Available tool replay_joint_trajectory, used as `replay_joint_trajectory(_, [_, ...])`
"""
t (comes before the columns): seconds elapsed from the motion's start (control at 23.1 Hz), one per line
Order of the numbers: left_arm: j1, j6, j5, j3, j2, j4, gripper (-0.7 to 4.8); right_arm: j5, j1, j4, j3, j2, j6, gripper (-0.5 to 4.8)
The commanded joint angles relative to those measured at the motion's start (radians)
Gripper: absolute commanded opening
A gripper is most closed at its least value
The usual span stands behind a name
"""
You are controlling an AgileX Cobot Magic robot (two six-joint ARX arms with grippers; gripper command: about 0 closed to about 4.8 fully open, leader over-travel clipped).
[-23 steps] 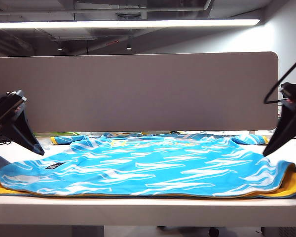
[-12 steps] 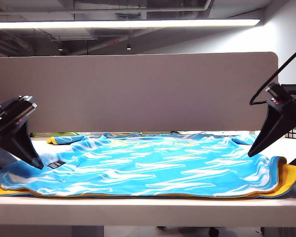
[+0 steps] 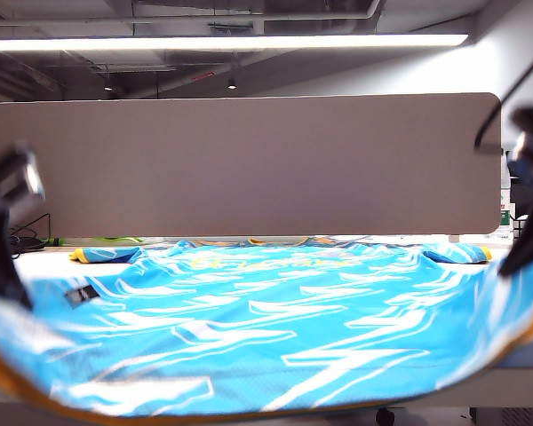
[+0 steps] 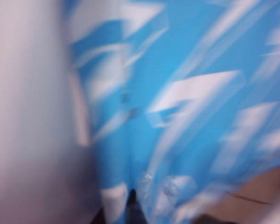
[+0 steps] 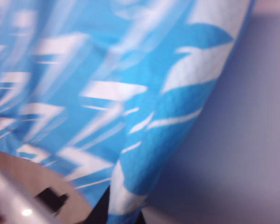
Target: Fold the bottom side of the soccer jersey horizontally towards the center, about one-third of the way, then fold the sleeve back towards the center, creating a straight line along the edge of the the soccer jersey, and finally fold the bottom of the soccer jersey up towards the top, creating a neat rectangle.
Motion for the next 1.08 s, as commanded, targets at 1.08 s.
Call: replay_joint_trajectory(1.08, [-0.224, -0.217, -0.337, 0.072, -0.341, 0.274, -0.06, 0.072, 0.049, 0.257, 0.071, -0.262, 0.258, -0.05])
